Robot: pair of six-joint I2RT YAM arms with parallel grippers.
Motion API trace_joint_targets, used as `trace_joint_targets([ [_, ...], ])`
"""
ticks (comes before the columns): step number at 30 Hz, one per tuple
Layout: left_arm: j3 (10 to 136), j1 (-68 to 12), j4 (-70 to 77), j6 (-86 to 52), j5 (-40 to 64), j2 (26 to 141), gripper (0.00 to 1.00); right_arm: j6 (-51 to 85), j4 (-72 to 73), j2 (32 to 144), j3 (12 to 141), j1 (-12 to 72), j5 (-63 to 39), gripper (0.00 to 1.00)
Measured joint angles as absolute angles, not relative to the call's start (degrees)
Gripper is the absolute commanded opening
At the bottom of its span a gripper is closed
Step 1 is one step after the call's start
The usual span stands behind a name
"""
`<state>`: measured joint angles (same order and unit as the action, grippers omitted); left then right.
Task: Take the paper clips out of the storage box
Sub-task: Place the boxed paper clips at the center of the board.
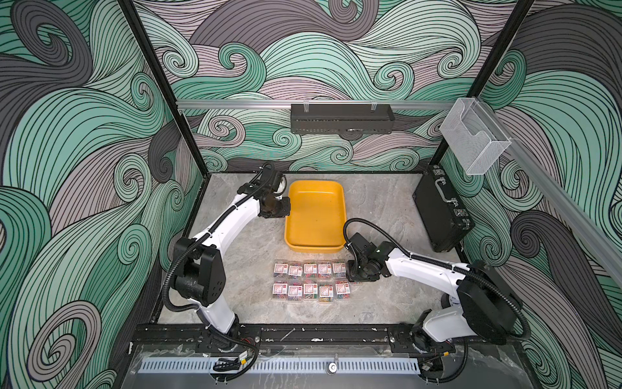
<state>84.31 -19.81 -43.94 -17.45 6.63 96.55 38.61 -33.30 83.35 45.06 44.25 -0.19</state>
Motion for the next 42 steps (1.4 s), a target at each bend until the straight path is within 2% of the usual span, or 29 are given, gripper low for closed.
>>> trace_joint_targets([
  [19, 84.42, -20.08, -43.94, -17.47, 6.66, 96.55, 0.13, 39.48, -35.05, 81.17, 44.31, 44.31, 0.43, 0.71],
  [26, 84.68, -20.08, -43.92, -17.61, 6.28, 96.51, 0.23, 38.68, -39.55, 77.06, 48.9, 44.16, 4.03, 0.77],
  [30, 86.35, -20.08, -44.64, -17.45, 4.51, 96.16, 0.36, 36.97, -41.32, 75.35, 52.71, 43.11, 6.09, 0.81],
  [32, 87.57, -20.08, -45.1, -17.21, 3.6, 95.55, 0.44, 35.7, -41.78, 75.09, 54.57, 42.15, 6.76, 0.87],
  [33, 88.09, -20.08, -45.36, -16.91, 3.05, 95.07, 0.75, 34.96, -42.06, 75.07, 55.64, 41.5, 7.03, 0.99],
  [34, 88.49, -20.08, -45.5, -16.58, 2.5, 94.43, 0.99, 33.82, -42.46, 75.09, 56.8, 40.73, 7.33, 1.0],
  [42, 89.03, -19.2, -46.3, -15.68, -3.97, 87.72, 0.99, 26.11, -44.27, 74.43, 65.82, 31.66, 10.55, 1.0],
])
